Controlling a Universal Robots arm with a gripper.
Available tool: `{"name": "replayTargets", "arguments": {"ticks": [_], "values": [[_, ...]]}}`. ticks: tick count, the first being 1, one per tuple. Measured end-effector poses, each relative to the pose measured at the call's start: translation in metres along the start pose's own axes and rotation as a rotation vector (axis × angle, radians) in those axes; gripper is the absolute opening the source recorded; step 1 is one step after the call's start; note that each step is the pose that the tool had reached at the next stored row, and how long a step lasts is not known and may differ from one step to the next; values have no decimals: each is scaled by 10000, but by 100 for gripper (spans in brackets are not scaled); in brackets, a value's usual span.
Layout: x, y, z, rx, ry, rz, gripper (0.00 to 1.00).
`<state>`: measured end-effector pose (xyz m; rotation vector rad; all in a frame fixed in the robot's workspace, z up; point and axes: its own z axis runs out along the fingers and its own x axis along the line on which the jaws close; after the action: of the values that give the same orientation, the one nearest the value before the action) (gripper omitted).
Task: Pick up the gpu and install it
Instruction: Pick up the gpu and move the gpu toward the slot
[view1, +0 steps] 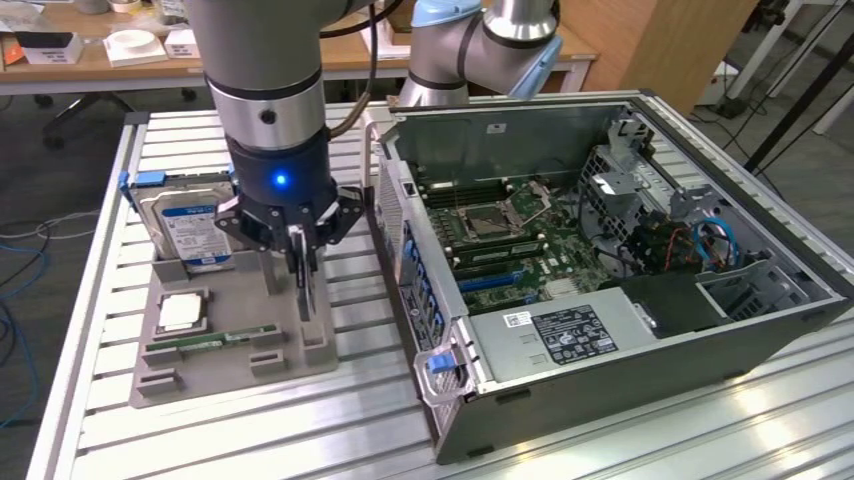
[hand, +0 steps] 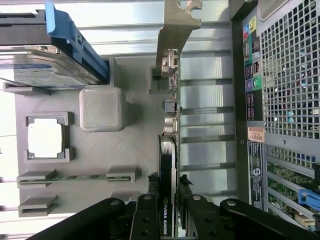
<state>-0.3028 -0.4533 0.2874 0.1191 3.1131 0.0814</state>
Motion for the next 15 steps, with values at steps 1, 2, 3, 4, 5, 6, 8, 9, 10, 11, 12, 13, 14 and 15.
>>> {"name": "replayTargets", "arguments": {"ticks": [1,2,3,4,5,6,8,9,10,11,12,13,14,15], "values": [[0,0,-5,0,0,0,26],[0,1,-9,0,0,0,26],[0,1,-14,0,0,0,26],[0,1,-19,0,0,0,26],[-1,1,-25,0,0,0,26],[-1,2,-29,0,0,0,26],[-1,2,-39,0,0,0,26],[-1,3,-45,0,0,0,26],[-1,3,-50,0,0,0,26],[-1,3,-57,0,1,0,26],[-1,3,-64,1,0,0,26],[-2,4,-70,0,0,0,26],[-2,4,-77,0,0,-1,26],[-2,4,-84,0,0,0,26]]}}
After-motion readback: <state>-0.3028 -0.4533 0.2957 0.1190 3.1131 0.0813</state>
